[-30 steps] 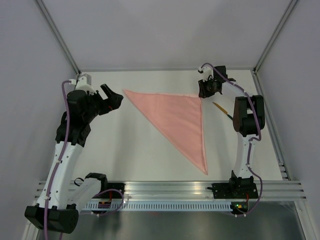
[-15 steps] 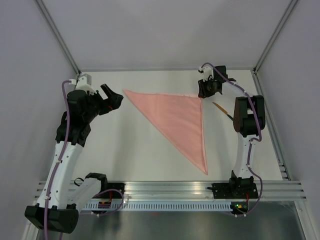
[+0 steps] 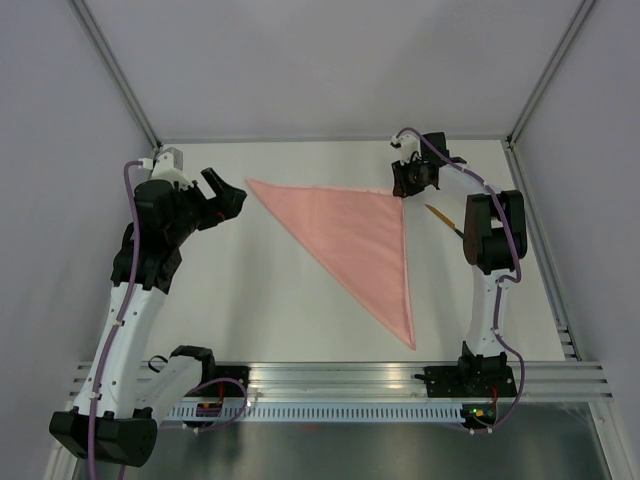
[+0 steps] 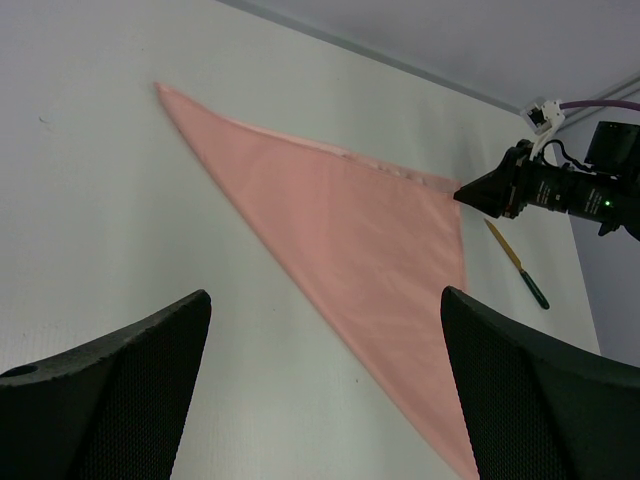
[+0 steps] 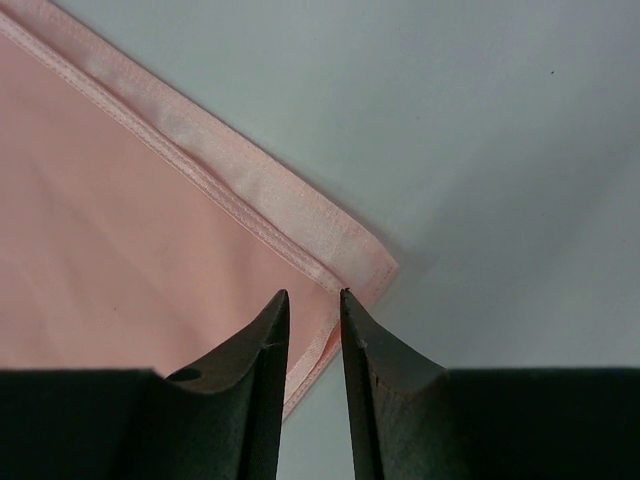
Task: Fold the napkin, place the utensils inside, and roll it up
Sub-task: Fold the napkin
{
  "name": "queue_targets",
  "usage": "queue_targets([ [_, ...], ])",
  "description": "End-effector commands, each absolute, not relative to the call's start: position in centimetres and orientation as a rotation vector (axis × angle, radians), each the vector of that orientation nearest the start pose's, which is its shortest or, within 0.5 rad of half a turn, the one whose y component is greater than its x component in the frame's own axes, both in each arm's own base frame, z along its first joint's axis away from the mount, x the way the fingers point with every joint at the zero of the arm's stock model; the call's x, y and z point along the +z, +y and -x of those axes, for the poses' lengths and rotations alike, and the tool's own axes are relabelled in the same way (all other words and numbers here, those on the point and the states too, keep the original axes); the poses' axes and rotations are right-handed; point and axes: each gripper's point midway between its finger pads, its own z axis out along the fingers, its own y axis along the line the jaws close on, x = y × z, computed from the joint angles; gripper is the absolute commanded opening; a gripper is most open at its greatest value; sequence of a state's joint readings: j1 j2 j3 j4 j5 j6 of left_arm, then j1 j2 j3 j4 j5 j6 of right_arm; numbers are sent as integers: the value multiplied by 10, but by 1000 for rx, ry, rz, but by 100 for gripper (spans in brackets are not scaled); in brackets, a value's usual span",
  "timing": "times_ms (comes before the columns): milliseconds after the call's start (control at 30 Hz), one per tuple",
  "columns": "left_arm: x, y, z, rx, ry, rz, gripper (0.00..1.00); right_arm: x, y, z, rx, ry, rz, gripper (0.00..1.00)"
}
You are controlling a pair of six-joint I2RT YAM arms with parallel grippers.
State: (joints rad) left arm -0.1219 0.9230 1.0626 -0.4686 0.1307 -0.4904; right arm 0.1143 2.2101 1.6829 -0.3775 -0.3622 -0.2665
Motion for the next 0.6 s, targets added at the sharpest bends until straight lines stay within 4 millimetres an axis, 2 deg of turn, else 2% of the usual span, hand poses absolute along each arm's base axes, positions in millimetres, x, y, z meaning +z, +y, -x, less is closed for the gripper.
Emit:
queue_targets([
  [0, 315, -83, -311, -575, 1877, 294, 100, 42, 112, -541, 346, 2337, 605, 33],
  [567, 312, -82, -311, -569, 1884, 295, 100, 34, 109, -542, 327, 2350, 600, 32],
])
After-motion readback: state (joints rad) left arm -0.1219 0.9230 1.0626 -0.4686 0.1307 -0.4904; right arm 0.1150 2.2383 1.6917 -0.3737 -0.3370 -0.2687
